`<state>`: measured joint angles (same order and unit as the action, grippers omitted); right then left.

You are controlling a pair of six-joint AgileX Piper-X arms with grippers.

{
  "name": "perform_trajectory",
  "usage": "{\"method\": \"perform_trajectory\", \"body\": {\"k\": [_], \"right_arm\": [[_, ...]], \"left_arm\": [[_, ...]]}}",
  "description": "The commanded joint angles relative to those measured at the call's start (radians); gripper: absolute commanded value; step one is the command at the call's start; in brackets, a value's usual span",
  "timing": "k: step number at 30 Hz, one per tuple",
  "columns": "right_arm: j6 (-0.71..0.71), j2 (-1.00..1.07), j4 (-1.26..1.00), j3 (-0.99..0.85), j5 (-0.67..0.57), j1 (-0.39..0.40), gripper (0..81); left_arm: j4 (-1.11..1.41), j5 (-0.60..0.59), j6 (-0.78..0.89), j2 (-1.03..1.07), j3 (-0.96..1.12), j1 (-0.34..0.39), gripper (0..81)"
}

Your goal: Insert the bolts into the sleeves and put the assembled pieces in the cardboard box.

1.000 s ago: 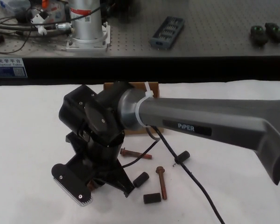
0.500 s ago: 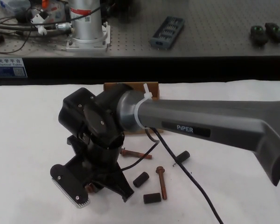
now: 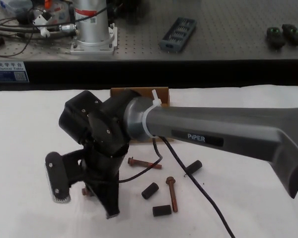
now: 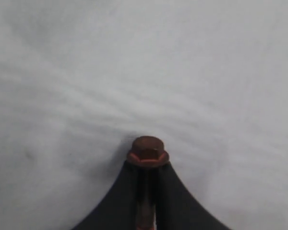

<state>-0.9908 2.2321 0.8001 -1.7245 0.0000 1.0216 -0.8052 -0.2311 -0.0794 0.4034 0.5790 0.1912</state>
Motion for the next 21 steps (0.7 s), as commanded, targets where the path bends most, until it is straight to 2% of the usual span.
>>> {"method": "perform_trajectory", "body": {"k": [1,3,6,12,21], "right_arm": [[0.109,-0.032,-0.045,-0.005,-0.012,0.005,2.0],[0.172,-0.064,-0.068,-0.005,-0.018,-0.002,2.0],[0.241,-0.131,-0.067,-0.005,-0.067,-0.027,2.0],[0.436,-0.282,-0.013,-0.005,-0.192,-0.113,2.0],[0.509,-0.506,0.110,-0.003,-0.284,-0.226,2.0]], "left_arm": [[-0.009,-0.006,-0.011,-0.008,0.000,-0.004,0.6],[-0.008,-0.020,-0.011,-0.008,0.000,-0.004,0.6],[0.002,-0.106,-0.011,-0.008,0.000,-0.004,0.6],[0.054,-0.176,-0.009,-0.008,0.002,-0.004,0.6],[0.143,-0.279,0.007,0.090,0.031,-0.004,0.6]]}}
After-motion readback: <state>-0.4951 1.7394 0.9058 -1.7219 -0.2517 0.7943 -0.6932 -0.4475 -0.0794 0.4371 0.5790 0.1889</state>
